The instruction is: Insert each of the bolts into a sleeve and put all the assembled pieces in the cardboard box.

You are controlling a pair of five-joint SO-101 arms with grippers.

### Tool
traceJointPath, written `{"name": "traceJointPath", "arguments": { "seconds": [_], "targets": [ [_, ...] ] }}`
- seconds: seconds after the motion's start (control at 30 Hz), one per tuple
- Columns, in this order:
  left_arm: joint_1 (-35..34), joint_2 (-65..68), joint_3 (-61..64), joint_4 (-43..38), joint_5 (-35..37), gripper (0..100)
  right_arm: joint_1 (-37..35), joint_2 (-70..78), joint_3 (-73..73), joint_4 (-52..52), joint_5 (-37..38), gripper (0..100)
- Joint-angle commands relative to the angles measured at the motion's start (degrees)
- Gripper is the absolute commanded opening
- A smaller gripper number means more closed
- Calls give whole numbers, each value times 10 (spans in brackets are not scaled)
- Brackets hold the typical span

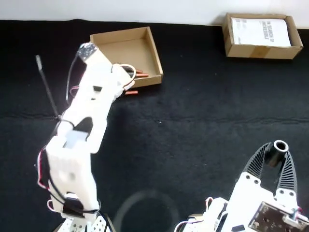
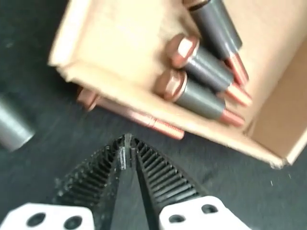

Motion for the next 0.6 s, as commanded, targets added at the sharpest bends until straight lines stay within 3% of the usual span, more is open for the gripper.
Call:
{"name": "traceJointPath", "arguments": {
  "seconds": [0.0,0.33,0.57],
  "targets": [
    [-15,45,-99,-6,16,10,6,0,1,-8,10,6],
    [-45,163,-257,23,18,14,6,3,11,-12,10,6],
    [-45,198,-298,99,42,151,6,1,56,-64,9,6]
  ]
}}
